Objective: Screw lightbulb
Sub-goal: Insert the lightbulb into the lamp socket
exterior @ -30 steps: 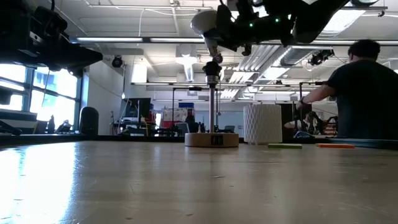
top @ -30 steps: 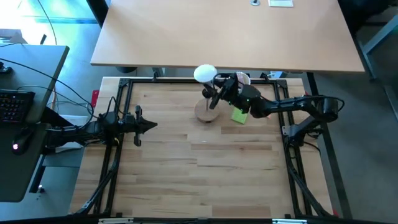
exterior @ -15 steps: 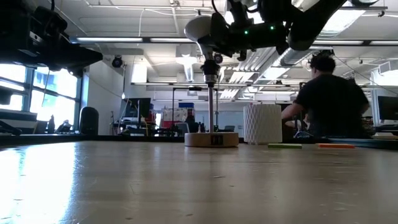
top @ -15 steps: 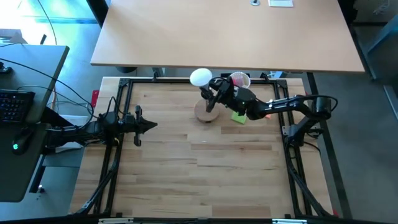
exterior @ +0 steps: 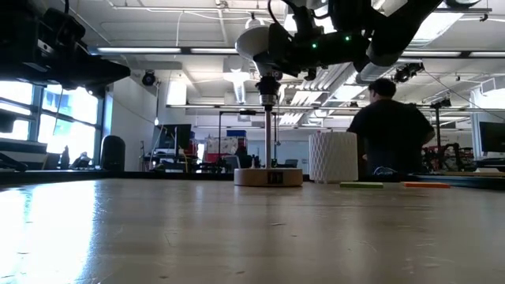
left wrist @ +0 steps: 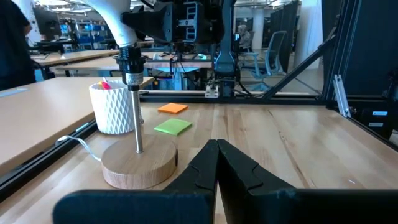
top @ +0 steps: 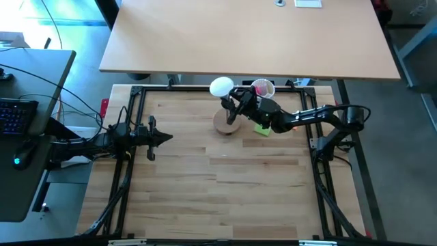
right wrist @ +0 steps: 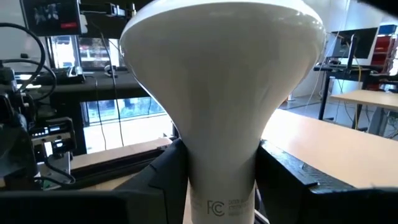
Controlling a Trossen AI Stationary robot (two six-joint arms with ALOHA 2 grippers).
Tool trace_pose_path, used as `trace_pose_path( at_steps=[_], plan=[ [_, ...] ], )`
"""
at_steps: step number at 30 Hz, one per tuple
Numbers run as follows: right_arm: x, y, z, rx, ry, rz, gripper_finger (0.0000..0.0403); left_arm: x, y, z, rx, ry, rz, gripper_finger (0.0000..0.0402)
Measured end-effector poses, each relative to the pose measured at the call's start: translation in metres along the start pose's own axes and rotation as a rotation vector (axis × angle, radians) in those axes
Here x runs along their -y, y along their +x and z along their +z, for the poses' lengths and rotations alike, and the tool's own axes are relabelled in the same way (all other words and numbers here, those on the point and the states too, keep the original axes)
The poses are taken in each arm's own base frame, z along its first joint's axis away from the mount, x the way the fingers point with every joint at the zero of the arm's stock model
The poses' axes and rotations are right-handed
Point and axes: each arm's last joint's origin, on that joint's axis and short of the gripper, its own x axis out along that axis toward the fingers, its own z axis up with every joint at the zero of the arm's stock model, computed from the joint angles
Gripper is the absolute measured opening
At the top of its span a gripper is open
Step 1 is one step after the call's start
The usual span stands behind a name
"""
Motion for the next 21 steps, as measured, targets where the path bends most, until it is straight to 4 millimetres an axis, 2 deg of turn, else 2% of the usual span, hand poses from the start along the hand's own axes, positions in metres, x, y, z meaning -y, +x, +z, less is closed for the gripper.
trace_pose_path(
  at_steps=[18, 21],
  plan=[
    [-0.0051, -0.0017, -0.0019, -0.030, -0.046, -0.003, 0.0152, 0.0000, 0.0000, 0.0000, 0.000, 0.000, 0.001, 0.0000],
    [-0.0046, -0.0020, -0.0014, -0.033, -0.056, -0.017, 0.0164, 0.0000, 0.0000, -0.0001, -0.001, 0.000, 0.000, 0.0000]
  ],
)
